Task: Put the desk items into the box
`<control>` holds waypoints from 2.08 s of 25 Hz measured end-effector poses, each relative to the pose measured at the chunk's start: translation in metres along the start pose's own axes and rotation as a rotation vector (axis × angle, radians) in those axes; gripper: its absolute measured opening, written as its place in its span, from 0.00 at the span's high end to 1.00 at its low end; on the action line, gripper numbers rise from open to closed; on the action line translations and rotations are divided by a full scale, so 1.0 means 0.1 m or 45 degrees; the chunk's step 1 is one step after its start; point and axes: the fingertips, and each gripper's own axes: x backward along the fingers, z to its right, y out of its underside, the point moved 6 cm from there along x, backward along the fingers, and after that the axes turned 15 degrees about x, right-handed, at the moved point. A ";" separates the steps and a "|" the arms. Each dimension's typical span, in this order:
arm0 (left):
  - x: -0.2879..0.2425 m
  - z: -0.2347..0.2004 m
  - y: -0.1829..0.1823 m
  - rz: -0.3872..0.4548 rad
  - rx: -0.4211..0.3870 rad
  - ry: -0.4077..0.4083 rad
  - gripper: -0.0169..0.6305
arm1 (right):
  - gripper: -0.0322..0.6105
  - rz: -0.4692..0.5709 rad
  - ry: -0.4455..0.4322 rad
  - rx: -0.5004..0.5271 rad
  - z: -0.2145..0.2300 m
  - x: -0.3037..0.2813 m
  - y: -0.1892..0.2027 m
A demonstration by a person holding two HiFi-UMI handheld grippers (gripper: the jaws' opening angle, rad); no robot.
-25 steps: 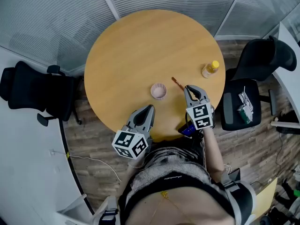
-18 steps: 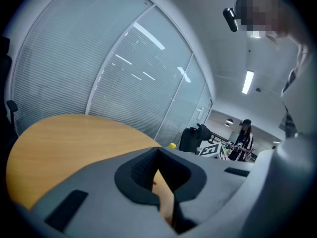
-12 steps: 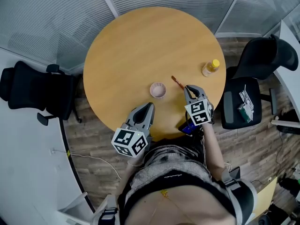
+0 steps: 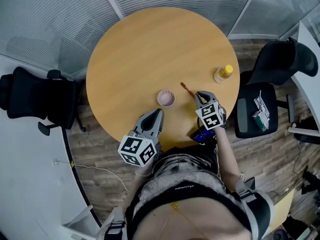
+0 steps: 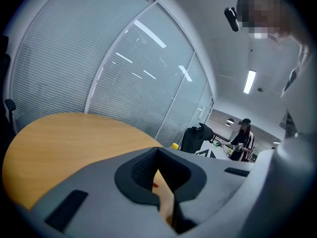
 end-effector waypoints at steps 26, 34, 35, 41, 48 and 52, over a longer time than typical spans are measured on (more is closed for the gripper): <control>-0.40 -0.24 -0.03 -0.111 0.025 0.037 0.97 | 0.76 -0.279 -0.314 -0.076 -0.16 -0.57 0.48; -0.45 -0.25 -0.03 -0.126 0.023 0.047 0.97 | 0.76 -0.357 -0.346 -0.124 -0.19 -0.73 0.62; -0.45 -0.26 -0.03 -0.127 0.024 0.046 0.97 | 0.76 -0.369 -0.350 -0.125 -0.19 -0.74 0.64; -0.46 -0.28 -0.04 -0.124 0.026 0.042 0.97 | 0.78 -0.431 -0.336 -0.112 -0.16 -0.83 0.76; -0.43 -0.22 -0.03 -0.119 0.021 0.048 0.97 | 0.85 -0.412 -0.318 -0.166 -0.13 -0.81 0.78; -0.41 -0.20 -0.01 -0.116 0.017 0.047 0.97 | 0.86 -0.416 -0.320 -0.194 -0.12 -0.80 0.81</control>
